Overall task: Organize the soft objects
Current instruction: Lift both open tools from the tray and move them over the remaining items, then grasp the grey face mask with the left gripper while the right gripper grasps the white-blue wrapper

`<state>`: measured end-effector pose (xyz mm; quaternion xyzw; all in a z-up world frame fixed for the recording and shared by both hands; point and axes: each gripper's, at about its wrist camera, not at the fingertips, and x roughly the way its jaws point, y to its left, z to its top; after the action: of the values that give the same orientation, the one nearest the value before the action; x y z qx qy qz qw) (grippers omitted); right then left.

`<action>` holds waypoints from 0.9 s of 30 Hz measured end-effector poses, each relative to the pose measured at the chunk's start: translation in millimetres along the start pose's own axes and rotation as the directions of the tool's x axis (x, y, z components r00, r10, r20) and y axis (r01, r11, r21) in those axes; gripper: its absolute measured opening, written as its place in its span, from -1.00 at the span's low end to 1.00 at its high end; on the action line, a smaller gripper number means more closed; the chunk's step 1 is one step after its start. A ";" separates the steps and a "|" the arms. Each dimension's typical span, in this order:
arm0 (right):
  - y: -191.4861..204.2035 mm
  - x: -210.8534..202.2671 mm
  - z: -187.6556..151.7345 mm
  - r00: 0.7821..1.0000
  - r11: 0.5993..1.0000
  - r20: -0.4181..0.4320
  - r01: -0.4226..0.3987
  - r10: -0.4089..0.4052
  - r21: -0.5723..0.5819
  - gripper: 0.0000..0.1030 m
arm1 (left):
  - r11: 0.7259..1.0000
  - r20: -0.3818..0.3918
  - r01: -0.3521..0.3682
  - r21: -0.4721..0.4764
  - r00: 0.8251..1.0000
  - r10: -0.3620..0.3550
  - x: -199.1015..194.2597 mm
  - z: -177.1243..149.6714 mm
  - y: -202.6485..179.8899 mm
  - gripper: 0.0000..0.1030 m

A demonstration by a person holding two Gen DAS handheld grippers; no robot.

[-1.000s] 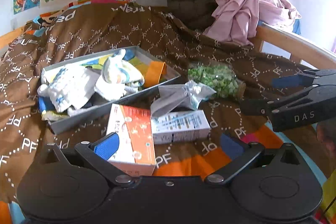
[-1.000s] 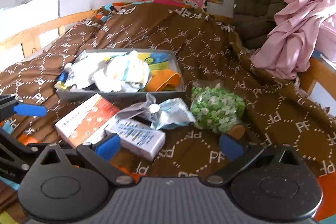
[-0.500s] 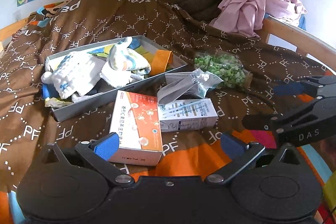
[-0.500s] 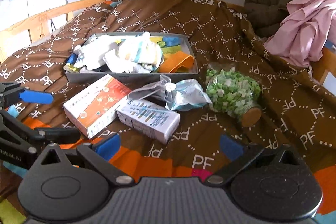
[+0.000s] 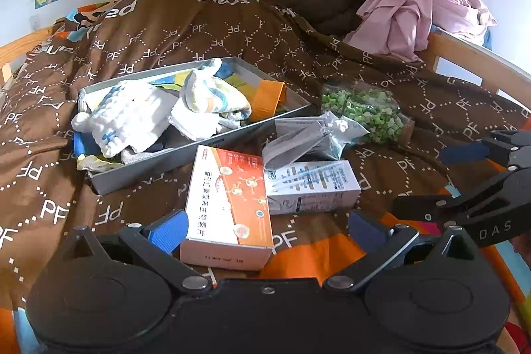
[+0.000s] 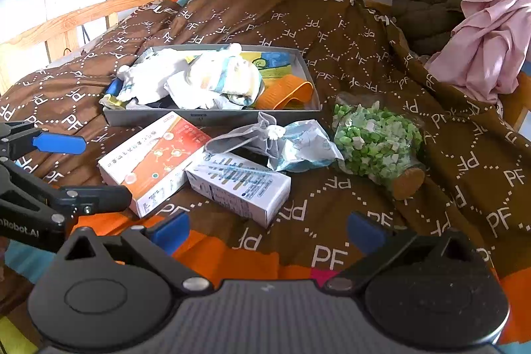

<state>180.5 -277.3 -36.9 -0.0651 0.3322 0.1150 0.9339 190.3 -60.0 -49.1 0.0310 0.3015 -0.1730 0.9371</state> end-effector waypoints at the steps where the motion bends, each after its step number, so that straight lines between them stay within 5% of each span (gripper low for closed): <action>1: -0.7 1.1 1.0 1.000 1.000 0.002 0.001 -0.001 0.001 0.99 | 1.000 0.002 0.000 -0.002 1.000 0.000 1.4 1.0 0.5 0.98; 27: -42.8 36.2 31.8 0.991 0.993 0.078 0.109 -0.112 0.048 1.00 | 1.000 0.070 -0.025 -0.001 0.997 0.025 41.8 24.2 12.0 0.98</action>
<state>238.1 -306.0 -33.4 -0.0583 0.2924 0.0584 0.9527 239.5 -65.4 -54.0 0.0284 0.2679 -0.1623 0.9492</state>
